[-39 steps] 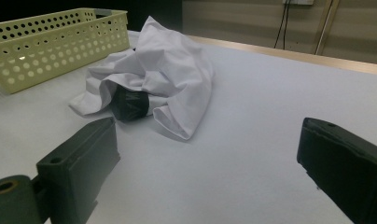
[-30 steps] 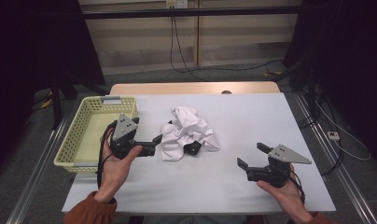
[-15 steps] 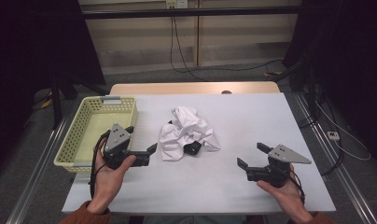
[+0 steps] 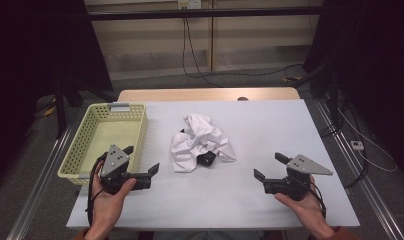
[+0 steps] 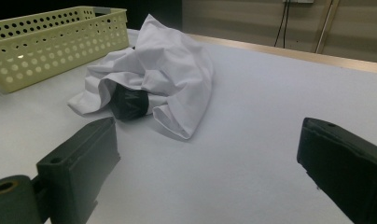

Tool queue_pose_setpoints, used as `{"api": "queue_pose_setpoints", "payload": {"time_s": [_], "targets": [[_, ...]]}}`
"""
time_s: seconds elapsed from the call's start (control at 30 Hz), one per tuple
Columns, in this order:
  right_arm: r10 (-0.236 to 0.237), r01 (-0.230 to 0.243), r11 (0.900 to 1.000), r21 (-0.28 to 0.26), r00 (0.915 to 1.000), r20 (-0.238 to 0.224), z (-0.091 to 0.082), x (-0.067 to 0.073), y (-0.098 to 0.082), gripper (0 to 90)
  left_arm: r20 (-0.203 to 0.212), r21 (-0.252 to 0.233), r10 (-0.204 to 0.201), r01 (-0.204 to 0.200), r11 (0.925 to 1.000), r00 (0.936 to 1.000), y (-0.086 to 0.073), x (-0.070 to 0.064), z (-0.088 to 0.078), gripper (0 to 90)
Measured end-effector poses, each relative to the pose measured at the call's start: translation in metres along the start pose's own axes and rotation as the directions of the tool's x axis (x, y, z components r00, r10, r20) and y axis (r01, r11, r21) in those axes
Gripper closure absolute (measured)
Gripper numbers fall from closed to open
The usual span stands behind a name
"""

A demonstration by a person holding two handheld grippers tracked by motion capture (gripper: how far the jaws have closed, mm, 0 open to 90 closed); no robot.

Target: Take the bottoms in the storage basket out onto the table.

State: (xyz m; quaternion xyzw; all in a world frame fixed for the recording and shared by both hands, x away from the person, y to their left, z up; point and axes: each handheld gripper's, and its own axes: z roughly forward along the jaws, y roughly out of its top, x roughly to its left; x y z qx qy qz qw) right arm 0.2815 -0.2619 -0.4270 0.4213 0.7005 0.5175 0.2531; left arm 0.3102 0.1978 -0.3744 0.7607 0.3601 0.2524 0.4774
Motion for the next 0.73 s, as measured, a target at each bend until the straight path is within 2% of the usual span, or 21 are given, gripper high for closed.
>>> {"api": "queue_pose_setpoints", "payload": {"time_s": [0.27, 0.4, 0.47, 0.6, 0.73], "targets": [[-0.001, 0.001, 1.000, -0.001, 1.0000, -0.001, 0.000, 0.000, 0.000, 5.1, -0.015, 0.000, -0.030, 0.030, 0.9996, 0.9995, -0.020, 0.002, -0.002, 4.8], [-0.004, 0.004, 1.000, -0.001, 1.0000, -0.003, 0.000, 0.000, 0.000, 5.1, -0.011, -0.021, -0.034, 0.034, 0.9992, 0.9993, -0.027, -0.002, -0.005, 4.9], [-0.009, 0.009, 1.000, -0.002, 0.9999, -0.008, 0.000, 0.000, 0.000, 5.1, -0.024, -0.034, -0.033, 0.032, 0.9989, 0.9992, -0.031, -0.002, -0.005, 4.9], [-0.008, 0.008, 1.000, -0.004, 1.0000, -0.004, -0.001, 0.000, 0.000, 5.1, -0.029, -0.020, -0.048, 0.048, 0.9987, 0.9984, -0.034, 0.001, -0.003, 4.9], [-0.008, 0.008, 1.000, -0.004, 0.9999, -0.008, 0.000, -0.001, 0.000, 5.1, -0.030, -0.024, -0.043, 0.043, 0.9988, 0.9986, -0.033, 0.001, -0.003, 4.9]]}}
